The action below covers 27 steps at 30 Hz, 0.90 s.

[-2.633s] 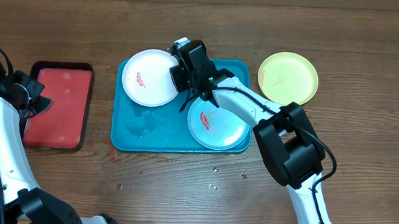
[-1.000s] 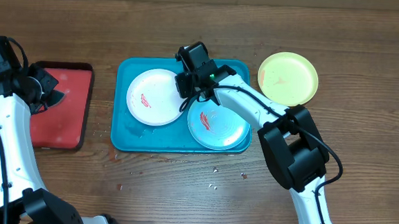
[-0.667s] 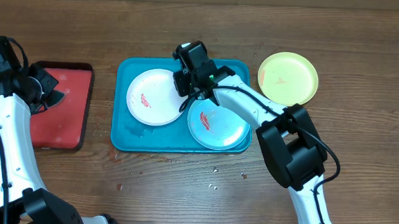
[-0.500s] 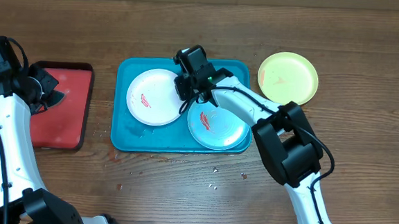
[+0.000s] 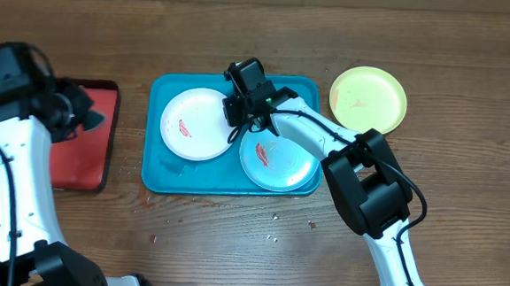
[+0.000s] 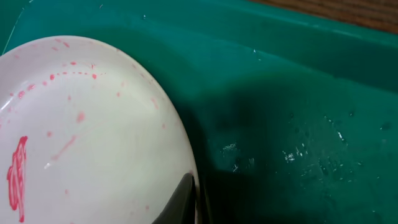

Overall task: Clean dirty plates on tray and stack at the side
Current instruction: 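Scrub the white plate with the sponge in the left gripper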

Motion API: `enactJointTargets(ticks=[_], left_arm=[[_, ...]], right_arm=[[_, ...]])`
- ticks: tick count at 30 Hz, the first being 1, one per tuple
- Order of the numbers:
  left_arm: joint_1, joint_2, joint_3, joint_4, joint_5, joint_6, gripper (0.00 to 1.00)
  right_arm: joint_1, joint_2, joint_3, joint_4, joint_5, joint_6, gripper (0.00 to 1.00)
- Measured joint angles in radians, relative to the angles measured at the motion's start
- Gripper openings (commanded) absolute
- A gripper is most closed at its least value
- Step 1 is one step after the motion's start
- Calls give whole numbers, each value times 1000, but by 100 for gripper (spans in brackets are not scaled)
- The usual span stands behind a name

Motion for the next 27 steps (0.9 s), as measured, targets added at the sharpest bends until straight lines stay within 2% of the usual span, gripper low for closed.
enactJointTargets(ticks=[6, 13, 22, 27], left_arm=[[-175, 59, -14, 29, 19, 0, 4], [-342, 241, -26, 148, 28, 3, 4], [-471, 446, -28, 369, 34, 3, 4], [-496, 500, -28, 427, 38, 3, 4]], right_arm=[[0, 0, 5, -24, -3, 123, 4], [0, 0, 14, -64, -4, 223, 4], [0, 0, 16, -60, -11, 261, 4], [0, 0, 16, -62, -11, 261, 4]])
